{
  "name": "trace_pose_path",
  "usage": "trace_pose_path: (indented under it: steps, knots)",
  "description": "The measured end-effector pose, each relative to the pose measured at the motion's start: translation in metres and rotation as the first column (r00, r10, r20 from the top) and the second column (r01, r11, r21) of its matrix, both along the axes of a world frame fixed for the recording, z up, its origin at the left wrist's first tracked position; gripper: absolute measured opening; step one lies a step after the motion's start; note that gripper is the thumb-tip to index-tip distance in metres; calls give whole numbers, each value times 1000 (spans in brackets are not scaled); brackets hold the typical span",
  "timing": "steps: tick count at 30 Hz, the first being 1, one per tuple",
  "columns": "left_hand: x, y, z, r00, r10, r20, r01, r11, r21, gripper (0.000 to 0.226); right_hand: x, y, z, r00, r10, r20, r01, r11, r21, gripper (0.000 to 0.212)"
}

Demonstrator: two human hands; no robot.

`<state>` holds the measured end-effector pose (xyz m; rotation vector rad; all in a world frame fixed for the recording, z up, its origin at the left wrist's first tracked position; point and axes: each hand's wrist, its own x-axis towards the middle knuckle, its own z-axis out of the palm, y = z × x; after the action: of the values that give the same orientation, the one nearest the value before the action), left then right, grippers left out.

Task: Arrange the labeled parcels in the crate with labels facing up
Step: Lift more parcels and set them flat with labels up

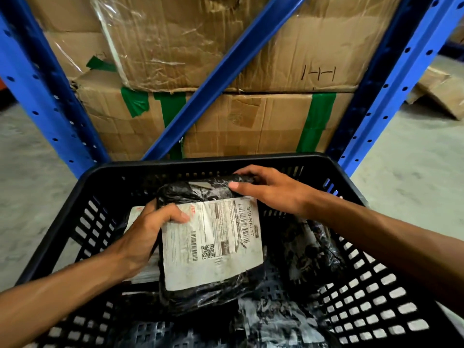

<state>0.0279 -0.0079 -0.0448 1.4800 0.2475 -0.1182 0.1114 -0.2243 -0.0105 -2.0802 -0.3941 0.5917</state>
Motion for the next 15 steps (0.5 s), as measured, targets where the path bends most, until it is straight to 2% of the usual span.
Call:
trace_pose_path:
  steps: [4,6,7,9,11,13,15]
  knots:
    - [-3,4,7,1000,-28,-9,28,1000,-12,48,0,1,9,995,62,76,-59,997,-50,46]
    - [-3,3,9,1000,-20,-22,19,1000,-24,47,3,1,11,995,31,100,-27,999,-46,53]
    - [-2,2,8,1000,-5,-29,4,999,-41,51,3,-2,10,998,2,68,3,998,-62,65]
    - [-2,-3,4,997,54,-58,-59,993,-99,58,3,-12,1,990,-49,-135,38,996,-86,92]
    - [-5,-14,2,990,102,-93,-118,975,-187,43,-8,-22,-19,923,-45,-381,45,999,-10,102]
    - [-6,-27,1,985,105,-140,-138,957,-255,25,-22,-29,-37,868,-89,-488,165,979,116,90]
    - [-3,-32,0,984,41,-175,-80,972,-221,33,-28,-36,-48,863,-260,-434,352,925,146,73]
